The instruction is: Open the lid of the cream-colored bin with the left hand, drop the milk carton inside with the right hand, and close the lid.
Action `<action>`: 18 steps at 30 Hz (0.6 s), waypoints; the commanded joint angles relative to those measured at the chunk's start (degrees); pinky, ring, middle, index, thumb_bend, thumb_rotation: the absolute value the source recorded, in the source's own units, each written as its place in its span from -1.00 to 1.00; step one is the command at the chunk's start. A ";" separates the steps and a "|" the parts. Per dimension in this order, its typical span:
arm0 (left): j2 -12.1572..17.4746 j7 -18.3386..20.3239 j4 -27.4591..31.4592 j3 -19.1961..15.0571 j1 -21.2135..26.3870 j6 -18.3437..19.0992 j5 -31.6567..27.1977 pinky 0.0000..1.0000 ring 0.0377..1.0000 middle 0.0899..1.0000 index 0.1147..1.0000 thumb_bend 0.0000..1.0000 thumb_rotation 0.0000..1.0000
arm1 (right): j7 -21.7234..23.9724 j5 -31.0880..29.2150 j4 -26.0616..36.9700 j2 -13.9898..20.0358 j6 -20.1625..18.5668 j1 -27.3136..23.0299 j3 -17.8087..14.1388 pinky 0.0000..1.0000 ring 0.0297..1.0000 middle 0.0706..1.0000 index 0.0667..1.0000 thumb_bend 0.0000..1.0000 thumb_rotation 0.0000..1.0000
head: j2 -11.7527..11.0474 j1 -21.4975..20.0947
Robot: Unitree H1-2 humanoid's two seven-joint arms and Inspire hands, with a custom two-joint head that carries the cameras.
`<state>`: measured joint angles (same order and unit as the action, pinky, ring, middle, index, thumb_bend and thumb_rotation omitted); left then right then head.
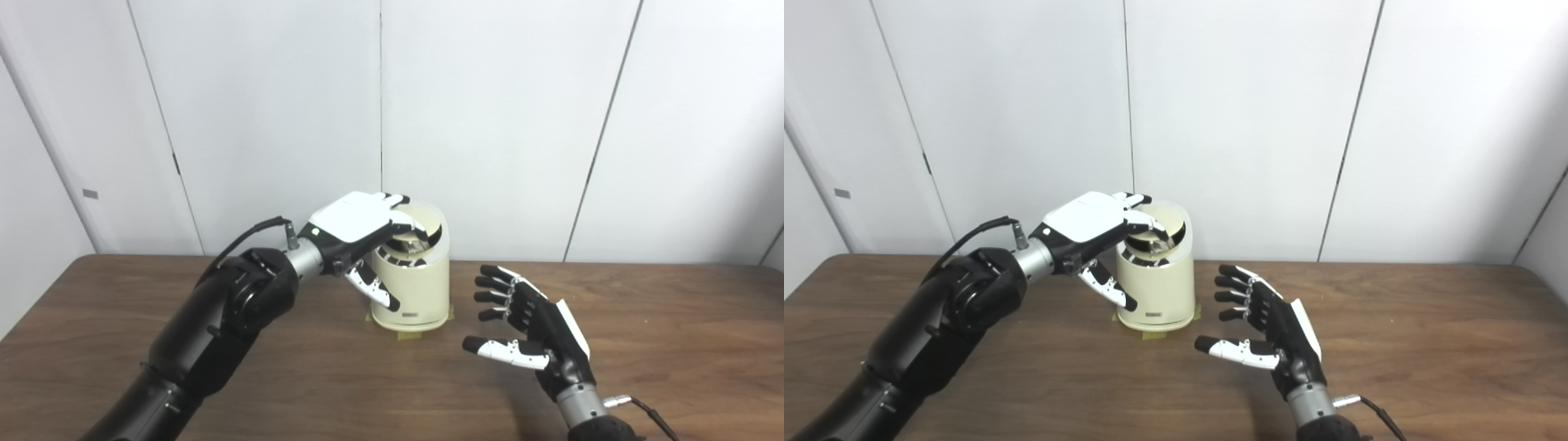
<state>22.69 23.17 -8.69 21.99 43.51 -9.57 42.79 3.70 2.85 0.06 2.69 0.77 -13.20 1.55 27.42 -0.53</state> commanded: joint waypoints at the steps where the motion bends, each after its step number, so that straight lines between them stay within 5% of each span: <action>1: 0.13 -0.23 0.97 -1.07 1.87 0.79 -1.03 1.00 1.00 0.64 0.62 0.83 -0.39 | -0.71 -0.06 2.31 -0.41 1.06 -2.36 -0.15 0.20 0.42 0.50 0.52 0.61 -0.69 | 0.05 -0.07; 18: -0.85 -1.04 0.74 -1.20 -0.97 -0.45 -4.38 1.00 0.96 0.60 0.57 0.78 -0.41 | -1.43 0.45 3.70 -0.98 -0.84 -2.31 0.19 0.18 0.41 0.51 0.53 0.53 -0.76 | 0.90 -0.43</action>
<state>21.71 22.91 -8.70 21.32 40.73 -9.82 38.76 2.66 3.31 1.47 2.06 -0.71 -13.20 1.74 28.30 -0.88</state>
